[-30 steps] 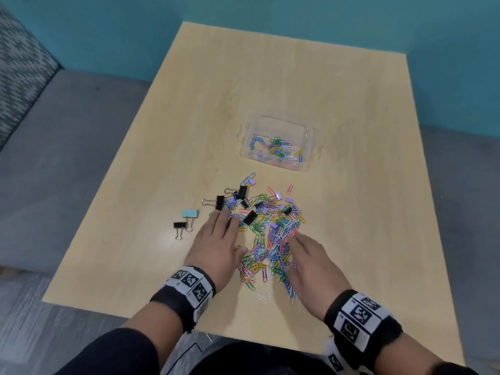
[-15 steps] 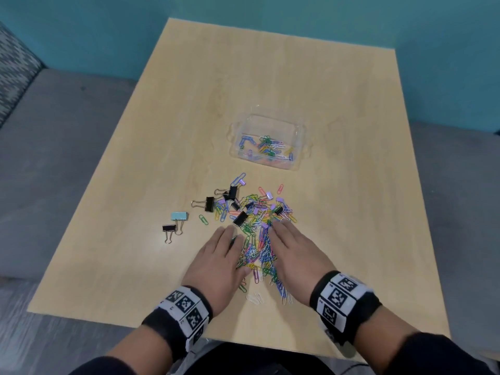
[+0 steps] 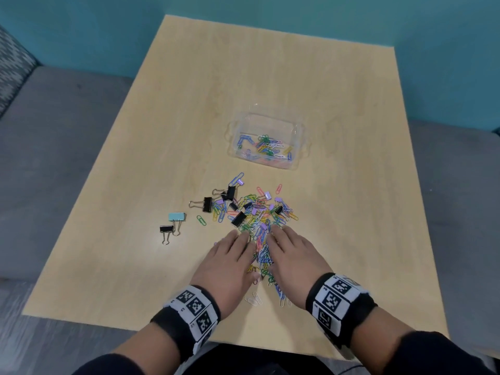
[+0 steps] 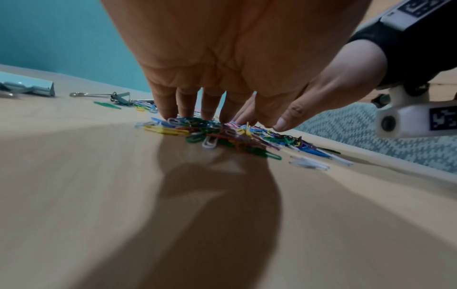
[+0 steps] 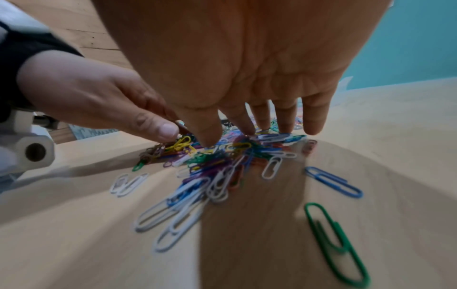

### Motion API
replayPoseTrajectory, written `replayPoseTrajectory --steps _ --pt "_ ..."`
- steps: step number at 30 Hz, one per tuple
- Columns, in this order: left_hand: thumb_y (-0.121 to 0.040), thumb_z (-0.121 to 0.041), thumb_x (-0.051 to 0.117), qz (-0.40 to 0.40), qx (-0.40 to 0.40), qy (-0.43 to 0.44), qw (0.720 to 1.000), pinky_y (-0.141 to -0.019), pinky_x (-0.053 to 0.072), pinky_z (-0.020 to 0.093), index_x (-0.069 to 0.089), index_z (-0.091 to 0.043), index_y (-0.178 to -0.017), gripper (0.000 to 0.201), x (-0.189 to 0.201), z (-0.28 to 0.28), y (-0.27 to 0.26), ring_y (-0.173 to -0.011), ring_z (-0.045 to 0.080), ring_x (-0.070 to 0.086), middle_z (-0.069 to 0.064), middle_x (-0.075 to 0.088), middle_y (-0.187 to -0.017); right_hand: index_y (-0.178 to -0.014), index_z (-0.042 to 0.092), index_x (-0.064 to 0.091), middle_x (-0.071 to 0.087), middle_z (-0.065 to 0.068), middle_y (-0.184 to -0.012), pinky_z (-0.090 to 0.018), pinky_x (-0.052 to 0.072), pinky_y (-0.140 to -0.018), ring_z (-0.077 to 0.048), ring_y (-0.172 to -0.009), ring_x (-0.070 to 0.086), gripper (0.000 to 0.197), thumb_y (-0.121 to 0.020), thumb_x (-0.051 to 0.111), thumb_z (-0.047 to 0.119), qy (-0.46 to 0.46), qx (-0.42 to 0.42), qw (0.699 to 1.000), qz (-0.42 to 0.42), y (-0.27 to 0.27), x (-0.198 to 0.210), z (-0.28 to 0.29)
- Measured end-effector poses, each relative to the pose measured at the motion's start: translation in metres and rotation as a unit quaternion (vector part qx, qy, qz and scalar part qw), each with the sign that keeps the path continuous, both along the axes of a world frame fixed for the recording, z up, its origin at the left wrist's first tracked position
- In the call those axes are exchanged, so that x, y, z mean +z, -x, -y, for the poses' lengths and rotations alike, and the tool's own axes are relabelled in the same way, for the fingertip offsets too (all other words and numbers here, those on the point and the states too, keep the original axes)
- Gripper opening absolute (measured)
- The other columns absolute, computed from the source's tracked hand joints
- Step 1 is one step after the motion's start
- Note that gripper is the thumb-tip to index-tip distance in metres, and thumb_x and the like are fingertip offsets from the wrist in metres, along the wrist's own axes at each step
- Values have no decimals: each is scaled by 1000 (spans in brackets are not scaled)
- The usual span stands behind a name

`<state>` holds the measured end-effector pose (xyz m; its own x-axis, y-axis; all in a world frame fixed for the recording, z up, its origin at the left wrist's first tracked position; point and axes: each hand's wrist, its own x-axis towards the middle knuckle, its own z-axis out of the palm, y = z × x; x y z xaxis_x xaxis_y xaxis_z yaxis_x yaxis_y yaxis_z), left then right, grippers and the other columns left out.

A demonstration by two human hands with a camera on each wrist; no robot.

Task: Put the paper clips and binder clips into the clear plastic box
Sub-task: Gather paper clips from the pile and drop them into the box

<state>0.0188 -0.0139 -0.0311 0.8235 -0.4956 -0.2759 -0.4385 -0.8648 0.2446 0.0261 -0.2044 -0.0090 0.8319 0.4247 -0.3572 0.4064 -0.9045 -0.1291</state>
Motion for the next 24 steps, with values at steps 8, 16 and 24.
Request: replayPoseTrajectory --steps 8,16,24 --pt "-88 -51 36 38 -38 15 998 -105 39 43 45 -12 -135 62 -1 -4 3 -135 30 36 7 40 -147 -135 10 41 43 -10 -141 -46 45 -98 -32 -129 40 59 -84 57 35 -31 -19 999 -1 13 2 6" --pt "-86 -44 33 57 -57 6 997 -99 45 43 53 -10 -130 59 0 5 -5 -128 30 45 7 50 -139 -129 6 50 50 -10 -134 -41 50 -90 -31 -117 49 57 -78 61 27 -28 22 999 35 4 4 1" --pt "-87 -39 46 78 -41 -10 996 -78 49 41 61 -17 -105 32 5 10 -18 -103 29 53 3 61 -108 -123 7 55 54 -9 -128 -42 52 -86 -32 -117 51 55 -71 67 22 -24 21 999 15 -4 -4 4"
